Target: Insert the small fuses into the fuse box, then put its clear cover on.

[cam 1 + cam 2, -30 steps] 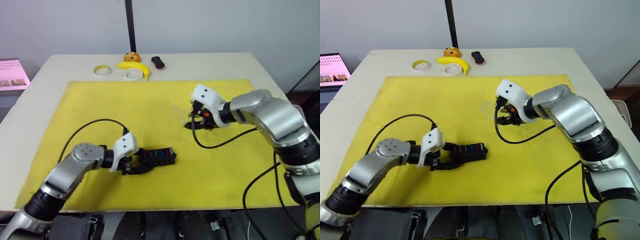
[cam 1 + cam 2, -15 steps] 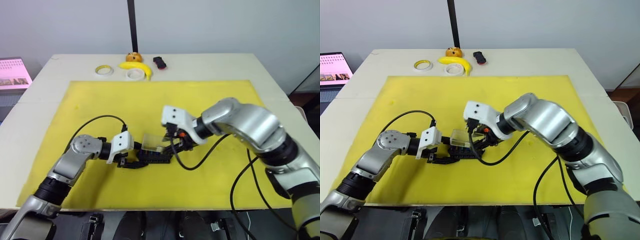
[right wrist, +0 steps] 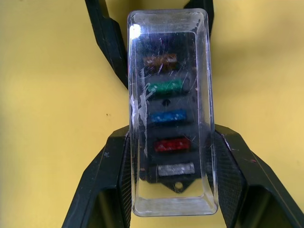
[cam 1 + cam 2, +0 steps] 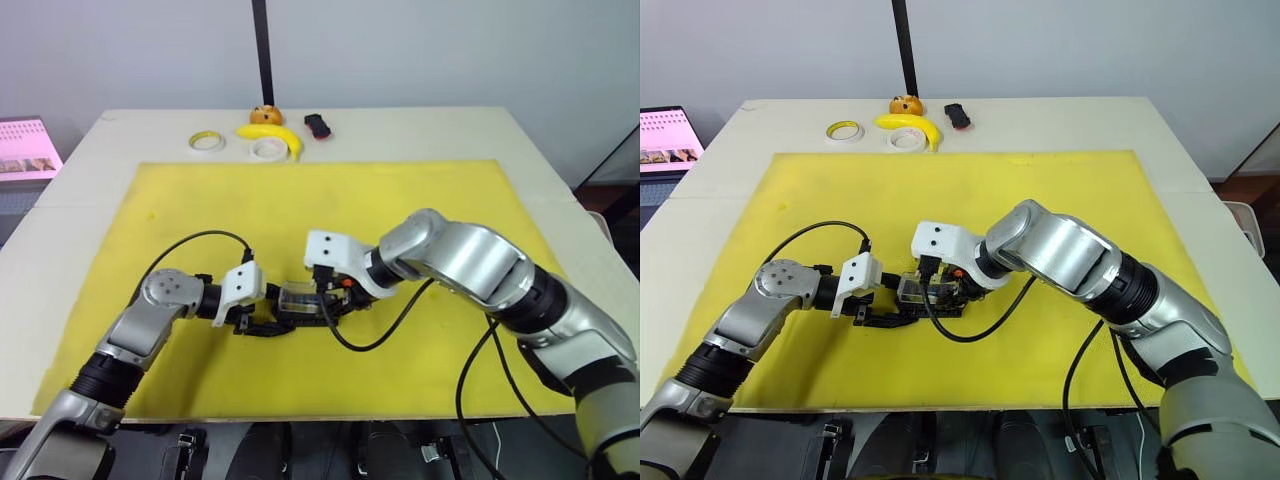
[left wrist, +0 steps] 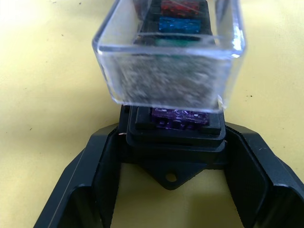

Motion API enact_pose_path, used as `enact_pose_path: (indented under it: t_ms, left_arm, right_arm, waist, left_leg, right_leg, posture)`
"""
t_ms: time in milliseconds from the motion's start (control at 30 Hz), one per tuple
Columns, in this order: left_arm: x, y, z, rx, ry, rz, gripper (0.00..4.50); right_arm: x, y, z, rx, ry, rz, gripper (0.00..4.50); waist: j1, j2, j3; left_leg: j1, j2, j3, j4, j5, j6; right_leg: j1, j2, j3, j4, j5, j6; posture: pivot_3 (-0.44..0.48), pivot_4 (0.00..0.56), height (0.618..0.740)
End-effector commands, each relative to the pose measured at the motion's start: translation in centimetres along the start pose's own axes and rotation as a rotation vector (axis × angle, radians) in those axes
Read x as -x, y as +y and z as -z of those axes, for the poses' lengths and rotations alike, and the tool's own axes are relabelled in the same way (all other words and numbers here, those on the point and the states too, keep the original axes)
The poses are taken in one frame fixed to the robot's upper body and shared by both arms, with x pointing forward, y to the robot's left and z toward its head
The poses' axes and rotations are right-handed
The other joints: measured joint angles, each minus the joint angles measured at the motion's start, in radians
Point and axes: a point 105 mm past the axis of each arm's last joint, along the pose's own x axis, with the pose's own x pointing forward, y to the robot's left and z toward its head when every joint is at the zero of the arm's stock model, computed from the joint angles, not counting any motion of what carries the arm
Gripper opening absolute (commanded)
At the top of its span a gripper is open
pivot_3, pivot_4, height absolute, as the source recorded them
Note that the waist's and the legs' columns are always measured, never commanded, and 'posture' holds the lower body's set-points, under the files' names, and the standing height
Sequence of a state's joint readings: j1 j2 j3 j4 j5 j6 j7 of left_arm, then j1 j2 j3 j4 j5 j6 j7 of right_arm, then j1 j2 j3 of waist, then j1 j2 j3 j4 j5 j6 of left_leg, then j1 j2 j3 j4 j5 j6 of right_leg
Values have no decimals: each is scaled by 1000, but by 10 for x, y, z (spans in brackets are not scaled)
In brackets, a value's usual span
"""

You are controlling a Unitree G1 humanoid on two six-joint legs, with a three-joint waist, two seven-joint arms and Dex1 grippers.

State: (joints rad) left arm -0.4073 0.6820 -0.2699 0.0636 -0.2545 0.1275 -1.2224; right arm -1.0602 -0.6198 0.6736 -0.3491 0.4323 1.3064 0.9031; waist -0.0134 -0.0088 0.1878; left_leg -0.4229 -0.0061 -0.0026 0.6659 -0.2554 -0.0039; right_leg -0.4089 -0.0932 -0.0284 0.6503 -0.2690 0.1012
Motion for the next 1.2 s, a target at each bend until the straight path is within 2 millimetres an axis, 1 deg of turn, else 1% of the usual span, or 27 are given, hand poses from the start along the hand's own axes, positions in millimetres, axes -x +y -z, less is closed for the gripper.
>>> enact_pose_path:
  t_ms: [33, 200, 400, 667, 967, 1200]
  left_arm:
    - [0, 0, 15, 32, 72, -8, 2539]
    - [-1, 0, 15, 30, 73, -7, 2539]
    - [-4, 2, 14, 27, 68, -15, 2539]
    - [-7, 1, 12, 19, 57, -22, 2539]
    - [-9, 1, 11, 24, 47, -33, 2539]
    - [-10, -1, 12, 29, 46, -28, 2539]
  right_arm:
    - [0, 1, -8, 48, -12, 10, 1694]
    - [-4, 2, -8, 72, -3, -1, 1694]
    - [-9, -1, 0, 107, 44, 7, 1694]
    - [-6, -1, 3, 106, 75, -9, 1694]
    - [-1, -3, 5, 56, 93, -2, 1694]
    - [-7, 1, 7, 75, 101, 5, 1694]
  waist:
    - [0, 0, 0]
    - [0, 0, 0]
    - [1, 0, 0]
    - [4, 0, -1]
    - [7, 0, -1]
    - [6, 0, -1]
  left_leg:
    - [0, 0, 0, 0, 0, 0]
    - [1, 0, 0, 0, 0, 0]
    - [3, 0, 0, 0, 0, 0]
    - [5, 0, 0, 0, 0, 0]
    - [5, -1, 0, 0, 0, 0]
    - [5, -1, 0, 0, 0, 0]
  right_leg:
    - [0, 0, 0, 0, 0, 0]
    - [1, 0, 0, 0, 0, 0]
    - [3, 0, 0, 0, 0, 0]
    - [5, 0, 0, 0, 0, 0]
    - [5, -1, 0, -1, 0, 0]
    - [5, -1, 0, 0, 0, 0]
  posture:
    - [0, 150, 740]
    - [0, 150, 740]
    - [0, 150, 740]
    - [0, 150, 740]
    - [0, 150, 740]
    - [0, 150, 740]
